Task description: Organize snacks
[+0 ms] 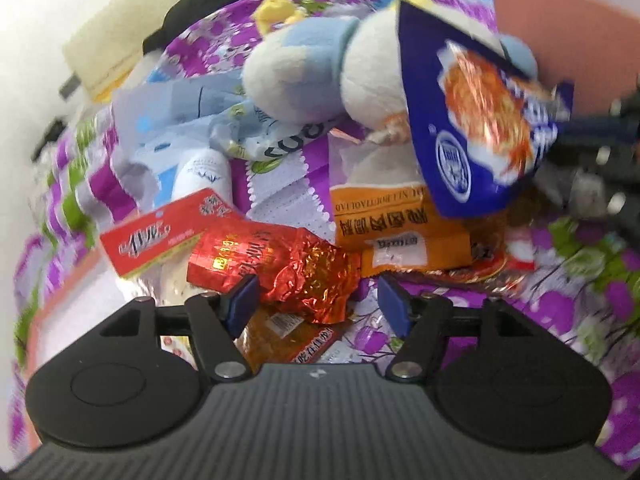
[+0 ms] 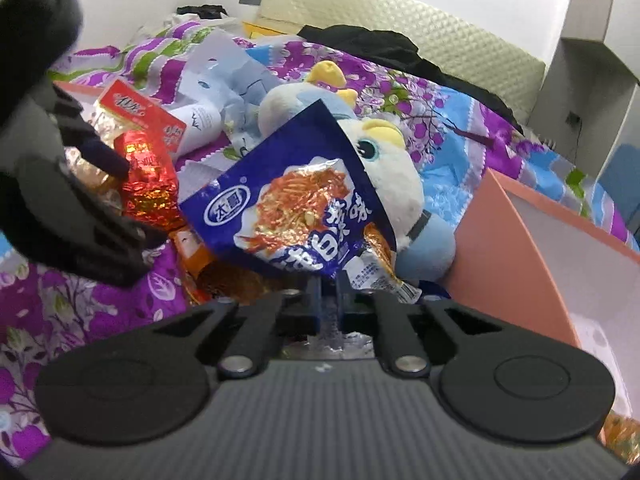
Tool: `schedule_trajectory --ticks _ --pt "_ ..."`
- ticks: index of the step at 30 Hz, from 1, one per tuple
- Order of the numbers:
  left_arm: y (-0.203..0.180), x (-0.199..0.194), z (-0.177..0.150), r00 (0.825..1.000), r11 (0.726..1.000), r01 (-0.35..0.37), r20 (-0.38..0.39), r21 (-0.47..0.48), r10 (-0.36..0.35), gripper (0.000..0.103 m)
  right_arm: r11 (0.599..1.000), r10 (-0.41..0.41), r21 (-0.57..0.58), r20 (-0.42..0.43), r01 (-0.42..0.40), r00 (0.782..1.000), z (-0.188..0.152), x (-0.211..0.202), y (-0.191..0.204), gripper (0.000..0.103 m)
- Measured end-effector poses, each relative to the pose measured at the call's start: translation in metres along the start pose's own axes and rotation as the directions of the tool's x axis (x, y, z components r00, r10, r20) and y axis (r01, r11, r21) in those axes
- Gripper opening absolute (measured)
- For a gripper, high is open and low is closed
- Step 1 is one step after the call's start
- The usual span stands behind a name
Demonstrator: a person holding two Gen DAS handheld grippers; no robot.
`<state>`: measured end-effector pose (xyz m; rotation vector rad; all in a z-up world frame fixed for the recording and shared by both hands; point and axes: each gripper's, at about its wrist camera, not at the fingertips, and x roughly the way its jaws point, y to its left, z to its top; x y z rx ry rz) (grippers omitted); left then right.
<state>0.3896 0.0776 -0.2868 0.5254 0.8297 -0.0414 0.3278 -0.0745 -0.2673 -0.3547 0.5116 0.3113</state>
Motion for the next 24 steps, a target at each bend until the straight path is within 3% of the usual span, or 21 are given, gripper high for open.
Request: schedule_trajectory --ticks 4,6,10,18,24 --pt "-0.011 0.013 -0.006 0.998 0.993 -0.070 0.013 0.094 0.069 0.068 1.000 0.007 0.008 -0.003 -0.007 1.000 0.001 0.000 -0.001 0.010" --pt "-0.012 0.015 -0.007 0.996 0.990 -0.091 0.016 0.108 0.090 0.052 1.000 0.014 0.021 0.000 -0.014 1.000 0.003 -0.003 -0.003 0.010" --pt "-0.007 0.015 -0.006 0.997 0.993 -0.082 0.012 0.087 0.081 0.045 0.999 0.021 0.025 0.008 -0.021 1.000 0.003 -0.009 -0.004 0.009" --pt "0.000 -0.023 -0.009 0.999 0.999 -0.025 0.034 -0.047 0.027 0.044 0.999 0.028 0.024 0.012 -0.028 1.000 0.002 -0.032 0.002 0.009" --pt "0.003 -0.072 -0.025 0.997 0.978 0.041 0.067 -0.205 -0.028 0.043 1.000 0.016 0.014 0.003 -0.016 1.000 -0.002 -0.063 0.010 0.008"
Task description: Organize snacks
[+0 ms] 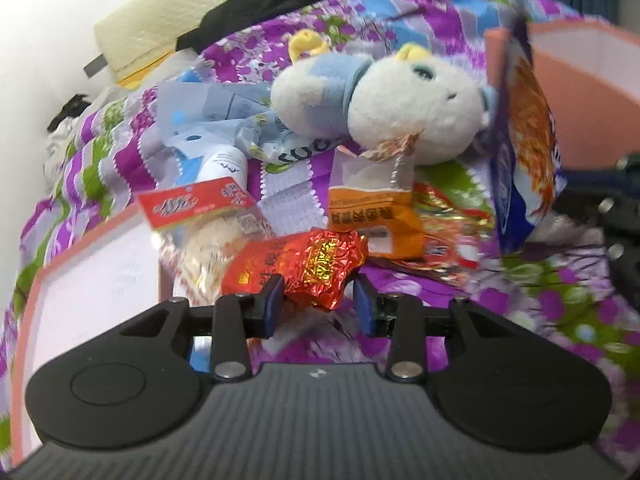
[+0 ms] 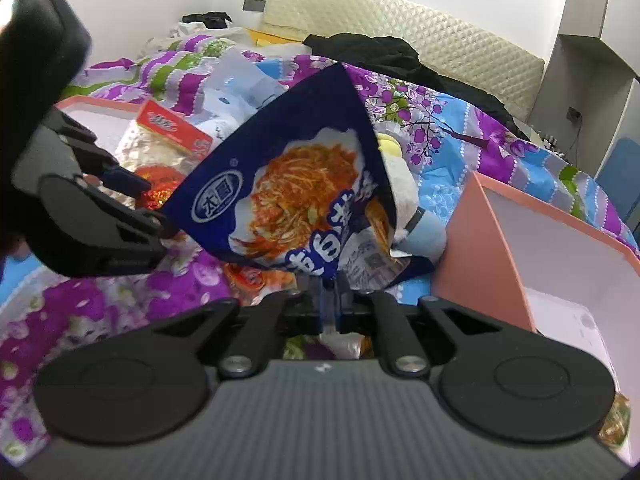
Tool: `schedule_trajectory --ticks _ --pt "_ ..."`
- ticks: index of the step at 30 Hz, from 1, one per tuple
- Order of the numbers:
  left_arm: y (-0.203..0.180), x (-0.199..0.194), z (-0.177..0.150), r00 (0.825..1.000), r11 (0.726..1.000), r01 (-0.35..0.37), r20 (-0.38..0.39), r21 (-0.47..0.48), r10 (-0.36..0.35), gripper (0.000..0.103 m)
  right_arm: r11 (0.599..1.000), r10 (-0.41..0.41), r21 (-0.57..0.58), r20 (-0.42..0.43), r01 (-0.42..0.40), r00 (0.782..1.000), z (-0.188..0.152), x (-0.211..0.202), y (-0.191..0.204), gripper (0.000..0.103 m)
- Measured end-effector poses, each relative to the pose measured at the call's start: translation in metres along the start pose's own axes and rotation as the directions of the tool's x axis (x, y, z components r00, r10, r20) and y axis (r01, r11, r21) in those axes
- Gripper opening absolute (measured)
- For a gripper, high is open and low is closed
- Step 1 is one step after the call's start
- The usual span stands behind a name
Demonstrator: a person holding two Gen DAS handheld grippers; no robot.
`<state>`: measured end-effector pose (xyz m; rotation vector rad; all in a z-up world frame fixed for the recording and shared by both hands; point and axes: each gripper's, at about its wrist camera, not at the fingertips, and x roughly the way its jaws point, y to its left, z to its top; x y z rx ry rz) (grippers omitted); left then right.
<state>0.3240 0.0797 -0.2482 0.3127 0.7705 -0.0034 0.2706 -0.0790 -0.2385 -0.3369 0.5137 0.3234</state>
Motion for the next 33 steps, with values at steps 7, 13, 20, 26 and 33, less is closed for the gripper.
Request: schedule_trajectory --ticks 7,13,20,26,33 --pt "0.004 -0.057 -0.035 0.999 0.990 0.040 -0.015 -0.138 -0.042 0.033 1.000 0.002 -0.014 -0.012 -0.002 1.000 -0.011 -0.046 0.010 0.007" --pt "0.004 -0.092 -0.069 0.997 0.975 0.058 -0.039 -0.214 -0.068 0.032 0.999 0.011 -0.052 -0.010 -0.011 1.000 -0.021 -0.088 0.019 0.003" --pt "-0.013 -0.116 -0.104 0.991 0.972 0.086 -0.079 -0.218 -0.105 0.033 0.998 0.060 0.004 -0.041 -0.060 0.997 -0.040 -0.113 0.020 0.003" --pt "-0.004 -0.116 -0.124 0.975 0.935 0.162 -0.094 -0.314 -0.201 0.041 0.992 0.079 0.100 -0.022 -0.077 0.997 -0.048 -0.095 0.007 0.022" --pt "0.019 -0.121 -0.134 0.952 0.846 0.243 -0.052 -0.475 -0.303 0.054 0.983 0.144 0.131 -0.090 -0.131 0.985 -0.061 -0.046 0.004 0.043"
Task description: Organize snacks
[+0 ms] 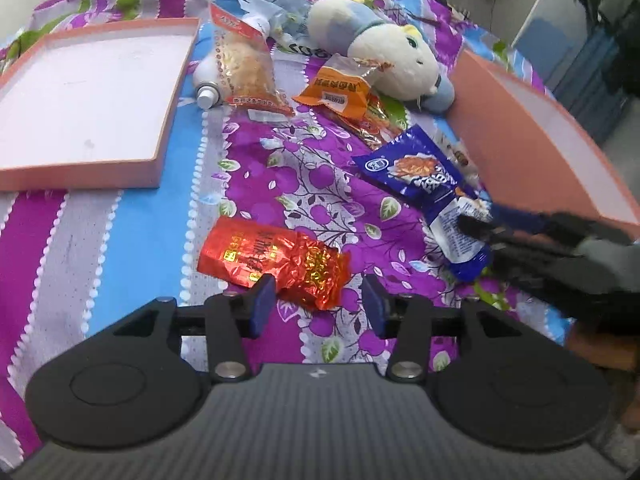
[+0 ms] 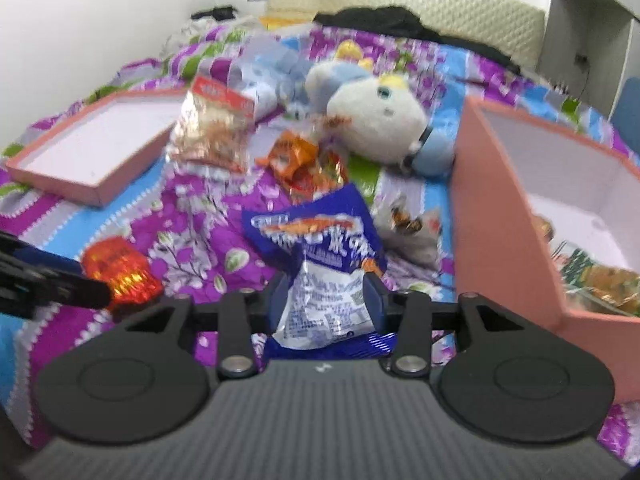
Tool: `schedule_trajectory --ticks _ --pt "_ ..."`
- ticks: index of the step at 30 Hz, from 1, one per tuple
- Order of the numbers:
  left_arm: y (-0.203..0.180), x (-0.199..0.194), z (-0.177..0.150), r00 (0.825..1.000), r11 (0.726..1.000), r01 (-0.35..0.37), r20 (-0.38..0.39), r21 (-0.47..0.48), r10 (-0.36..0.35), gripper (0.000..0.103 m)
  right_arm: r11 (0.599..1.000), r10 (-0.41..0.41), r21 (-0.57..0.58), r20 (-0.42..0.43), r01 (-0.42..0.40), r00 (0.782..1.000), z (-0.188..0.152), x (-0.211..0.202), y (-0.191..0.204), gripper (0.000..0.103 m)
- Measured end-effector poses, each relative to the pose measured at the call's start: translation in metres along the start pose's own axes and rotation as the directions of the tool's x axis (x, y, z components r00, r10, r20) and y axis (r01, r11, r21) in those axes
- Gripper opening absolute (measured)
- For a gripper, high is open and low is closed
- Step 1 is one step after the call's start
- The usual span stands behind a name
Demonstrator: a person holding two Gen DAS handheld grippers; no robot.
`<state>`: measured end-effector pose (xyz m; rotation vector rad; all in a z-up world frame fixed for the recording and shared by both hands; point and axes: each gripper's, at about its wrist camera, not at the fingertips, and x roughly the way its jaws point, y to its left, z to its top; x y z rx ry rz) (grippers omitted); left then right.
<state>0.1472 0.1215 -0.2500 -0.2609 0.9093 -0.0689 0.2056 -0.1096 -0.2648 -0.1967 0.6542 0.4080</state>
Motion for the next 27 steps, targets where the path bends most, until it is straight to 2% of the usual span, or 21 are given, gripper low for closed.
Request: schedule_trajectory --ticks 3,4,7,10,14,20,23,27 --pt "0.002 -0.004 0.000 1.000 1.000 -0.005 0.002 0.002 0.005 0.058 1.000 -0.002 -0.003 -0.037 0.002 0.999 -0.004 0.017 0.004 0.042" --pt "0.002 -0.004 0.000 1.000 1.000 -0.006 0.001 0.008 0.006 0.058 0.999 -0.020 -0.028 -0.035 0.019 0.999 -0.005 0.019 0.007 0.035" --pt "0.001 -0.003 0.001 1.000 1.000 -0.013 0.000 0.025 0.013 0.058 0.998 -0.039 -0.060 -0.044 0.036 0.998 0.000 0.015 0.014 0.025" --pt "-0.003 -0.002 0.002 1.000 0.999 -0.010 0.008 0.053 0.010 0.058 0.997 -0.046 -0.063 -0.045 0.043 0.998 0.001 0.004 0.015 0.022" --pt "-0.011 0.005 0.006 0.999 0.993 -0.030 0.021 0.114 0.028 0.065 0.998 -0.058 -0.043 -0.064 0.055 0.996 -0.004 -0.013 0.013 0.021" --pt "-0.022 0.023 0.005 0.999 0.980 -0.052 0.006 0.194 0.051 0.065 0.999 -0.044 -0.024 -0.077 0.042 0.996 -0.017 -0.045 0.019 0.020" --pt "-0.026 0.031 0.002 0.997 0.967 -0.079 0.006 0.240 0.080 0.065 1.000 -0.003 -0.008 -0.079 0.003 0.997 -0.022 -0.055 0.019 0.021" --pt "-0.026 0.042 0.000 0.993 0.955 -0.114 -0.002 0.275 0.119 0.065 0.998 0.060 0.012 -0.068 -0.060 0.996 -0.027 -0.057 0.018 0.026"
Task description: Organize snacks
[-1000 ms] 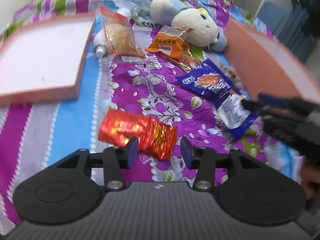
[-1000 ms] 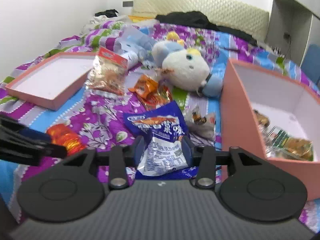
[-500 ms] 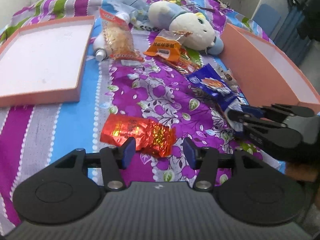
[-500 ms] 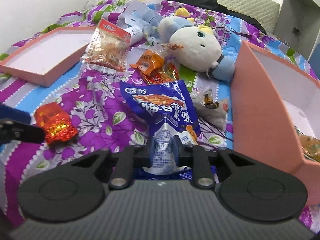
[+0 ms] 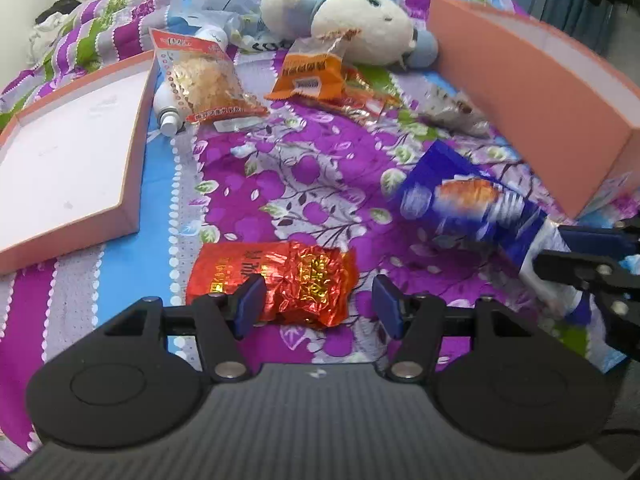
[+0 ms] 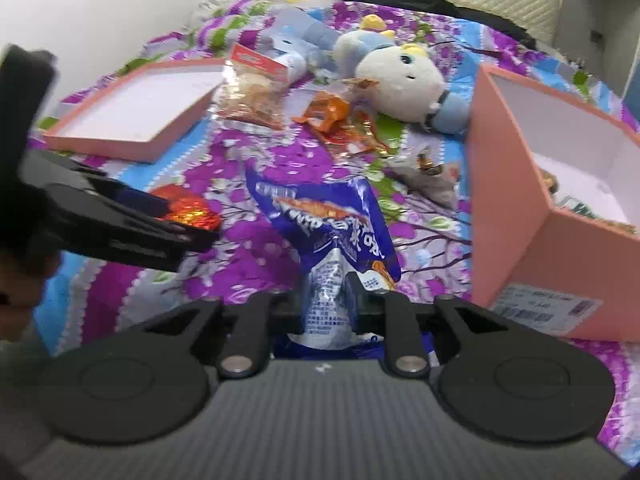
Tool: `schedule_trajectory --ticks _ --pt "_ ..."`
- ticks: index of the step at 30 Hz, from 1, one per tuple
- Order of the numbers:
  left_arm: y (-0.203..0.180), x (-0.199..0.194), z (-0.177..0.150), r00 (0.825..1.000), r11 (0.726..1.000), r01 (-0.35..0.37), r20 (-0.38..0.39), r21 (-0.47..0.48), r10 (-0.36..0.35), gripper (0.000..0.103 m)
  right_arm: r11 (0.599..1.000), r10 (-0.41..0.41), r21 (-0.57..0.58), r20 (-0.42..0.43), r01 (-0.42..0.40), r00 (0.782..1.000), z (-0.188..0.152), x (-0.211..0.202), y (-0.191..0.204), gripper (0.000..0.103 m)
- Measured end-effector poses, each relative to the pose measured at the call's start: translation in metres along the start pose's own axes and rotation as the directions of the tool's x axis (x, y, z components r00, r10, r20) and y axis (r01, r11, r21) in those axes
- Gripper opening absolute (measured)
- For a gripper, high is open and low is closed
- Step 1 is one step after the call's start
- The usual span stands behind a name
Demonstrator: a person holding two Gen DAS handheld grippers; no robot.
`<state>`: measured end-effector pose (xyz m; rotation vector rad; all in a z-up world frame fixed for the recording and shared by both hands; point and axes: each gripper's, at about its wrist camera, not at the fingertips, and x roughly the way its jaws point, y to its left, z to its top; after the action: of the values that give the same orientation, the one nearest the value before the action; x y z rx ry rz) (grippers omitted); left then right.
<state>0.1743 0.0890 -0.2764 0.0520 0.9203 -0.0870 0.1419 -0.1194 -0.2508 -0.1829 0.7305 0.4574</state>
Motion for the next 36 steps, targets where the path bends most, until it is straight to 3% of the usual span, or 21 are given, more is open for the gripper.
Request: schedule_trajectory --ticks 2,4,6,8,12,15,17,22,32,36 --pt "0.001 0.002 0.000 1.000 1.000 -0.003 0.005 0.003 0.003 0.065 1.000 -0.013 -0.001 0.002 0.013 1.000 0.000 0.002 -0.002 0.032" --pt "0.002 0.006 0.000 1.000 1.000 -0.007 0.003 0.006 0.007 0.064 0.999 -0.042 -0.002 0.027 0.042 0.999 0.001 0.004 -0.006 0.060" --pt "0.001 0.010 -0.001 1.000 1.000 -0.016 -0.008 0.008 0.016 0.063 0.999 -0.048 0.007 0.044 0.048 0.998 0.002 0.007 -0.011 0.074" --pt "0.000 0.012 -0.002 1.000 1.000 -0.024 -0.008 0.016 0.024 0.062 1.000 -0.024 0.014 0.015 0.024 1.000 0.002 0.016 -0.018 0.074" --pt "0.003 0.013 -0.001 0.999 0.999 -0.042 -0.004 -0.012 0.042 0.046 1.000 0.023 0.007 -0.051 -0.022 0.998 0.000 0.033 -0.024 0.074" --pt "0.006 0.011 0.002 1.000 0.999 -0.029 -0.010 -0.038 0.029 0.044 0.998 0.066 0.030 -0.107 -0.063 0.992 -0.002 0.045 -0.025 0.074" --pt "0.005 0.009 0.004 1.000 0.998 -0.028 -0.011 -0.048 0.027 0.043 0.998 0.057 0.043 -0.105 -0.053 0.993 -0.002 0.047 -0.024 0.073" --pt "0.004 -0.006 0.010 1.000 0.995 -0.008 -0.003 -0.104 0.008 0.042 0.997 0.038 0.067 -0.099 -0.032 0.994 0.001 0.037 -0.023 0.052" --pt "-0.008 -0.053 0.025 0.999 0.980 -0.002 0.047 -0.198 0.011 0.039 0.993 -0.034 0.111 -0.029 0.037 0.999 0.012 -0.010 -0.018 0.051" --pt "-0.012 -0.073 0.034 0.997 0.971 0.034 0.073 -0.238 -0.017 0.027 0.991 -0.040 0.129 0.017 0.037 0.999 0.023 -0.030 -0.016 0.051"
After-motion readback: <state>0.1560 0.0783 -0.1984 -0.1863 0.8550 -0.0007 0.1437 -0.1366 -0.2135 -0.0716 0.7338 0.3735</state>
